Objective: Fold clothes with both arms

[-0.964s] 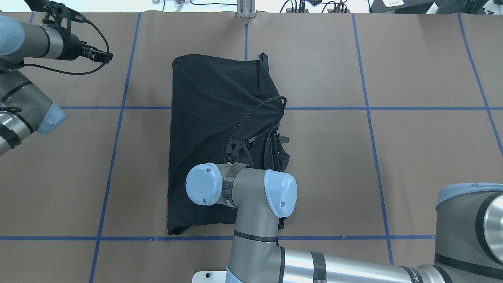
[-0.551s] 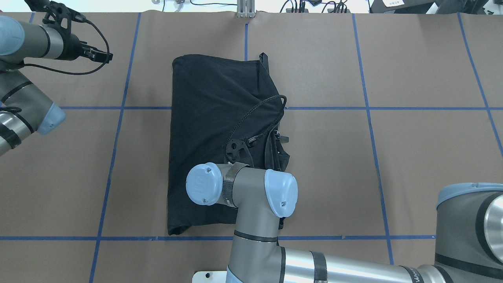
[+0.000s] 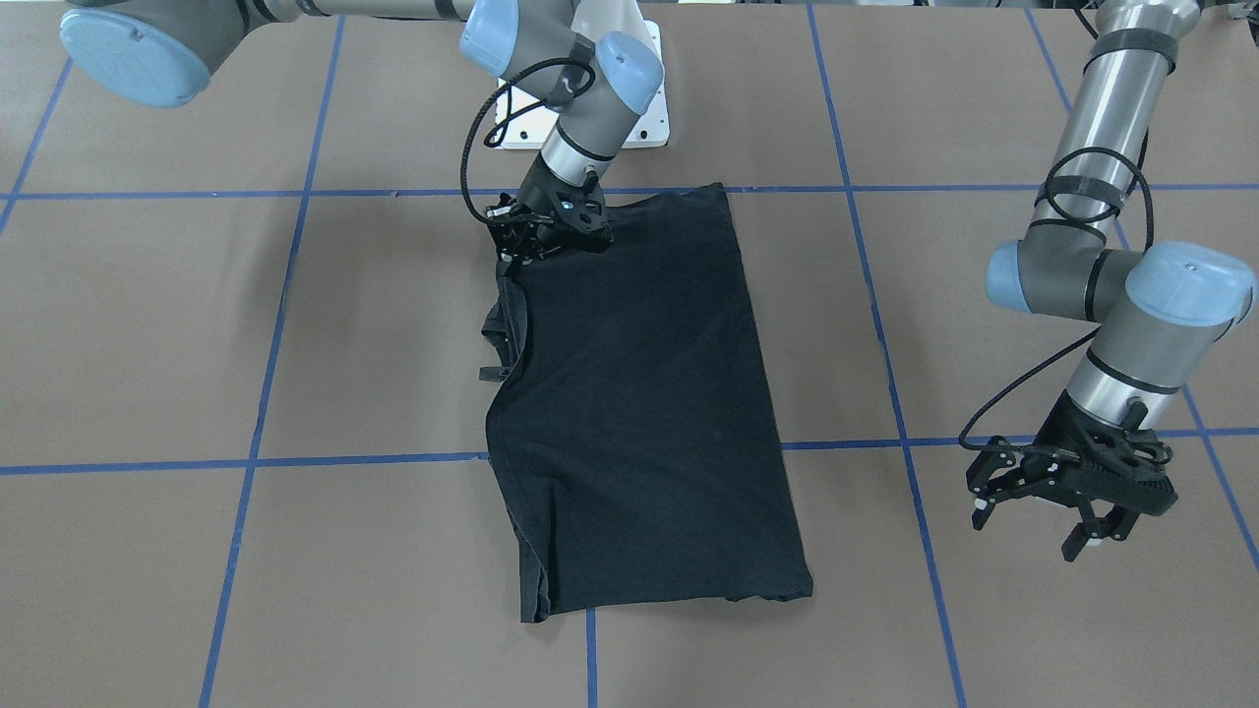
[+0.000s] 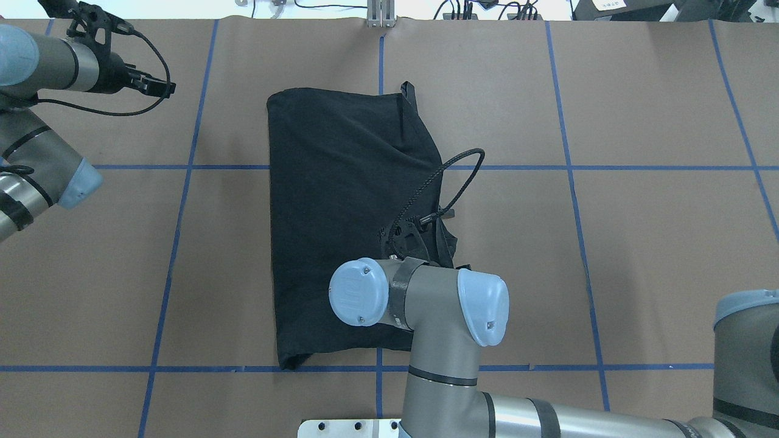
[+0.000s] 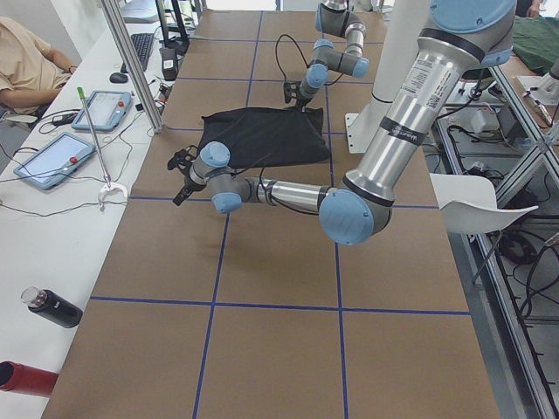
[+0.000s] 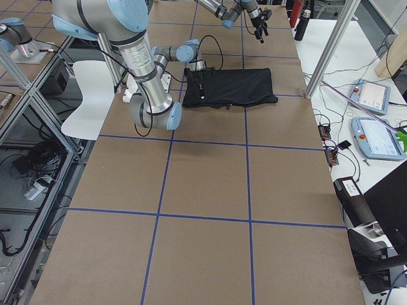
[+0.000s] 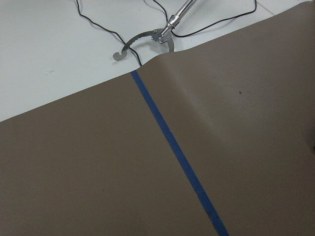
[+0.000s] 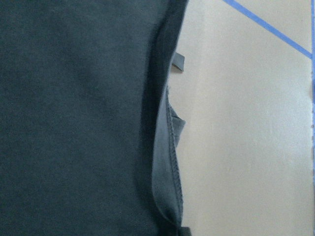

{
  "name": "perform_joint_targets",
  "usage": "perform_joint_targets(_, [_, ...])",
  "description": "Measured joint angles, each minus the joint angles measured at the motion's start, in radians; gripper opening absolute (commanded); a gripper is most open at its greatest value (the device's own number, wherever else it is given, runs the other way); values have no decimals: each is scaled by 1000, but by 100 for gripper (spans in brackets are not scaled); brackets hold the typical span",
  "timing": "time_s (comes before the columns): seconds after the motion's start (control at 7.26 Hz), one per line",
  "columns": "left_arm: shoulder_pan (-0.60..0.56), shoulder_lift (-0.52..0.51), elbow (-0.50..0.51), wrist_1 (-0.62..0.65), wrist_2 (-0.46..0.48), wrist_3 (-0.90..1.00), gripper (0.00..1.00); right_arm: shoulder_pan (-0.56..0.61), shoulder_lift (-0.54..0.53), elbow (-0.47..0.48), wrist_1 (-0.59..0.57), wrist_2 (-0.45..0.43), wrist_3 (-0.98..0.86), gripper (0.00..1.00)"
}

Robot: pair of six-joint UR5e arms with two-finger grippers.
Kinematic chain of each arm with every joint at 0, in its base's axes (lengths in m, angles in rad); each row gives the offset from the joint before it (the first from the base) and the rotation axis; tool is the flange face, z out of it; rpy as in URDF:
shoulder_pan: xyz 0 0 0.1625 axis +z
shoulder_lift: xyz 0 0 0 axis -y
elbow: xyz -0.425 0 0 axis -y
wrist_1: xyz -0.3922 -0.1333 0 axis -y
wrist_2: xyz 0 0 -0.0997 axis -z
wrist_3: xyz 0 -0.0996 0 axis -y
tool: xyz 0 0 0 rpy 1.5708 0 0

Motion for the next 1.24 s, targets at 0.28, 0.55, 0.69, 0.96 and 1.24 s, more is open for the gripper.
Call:
perform_joint_targets(0.28, [0, 0, 0, 0, 0, -4, 100, -5, -23, 47, 2, -12, 4, 100])
perform_joint_targets(0.55, [0, 0, -12, 3, -2, -8, 100, 10, -29, 146, 9, -9, 7, 100])
perform_joint_targets(0.69, [1, 0, -28, 9, -19, -30, 100, 24, -40, 213, 13, -4, 6, 100])
perform_joint_targets(0.96, [11, 33, -114, 16, -80, -146, 100, 56, -100, 350, 58, 27, 4, 100])
perform_joint_targets(1.24, [79, 120, -339, 117, -97, -282, 100, 104, -160, 422, 132, 84, -23, 100])
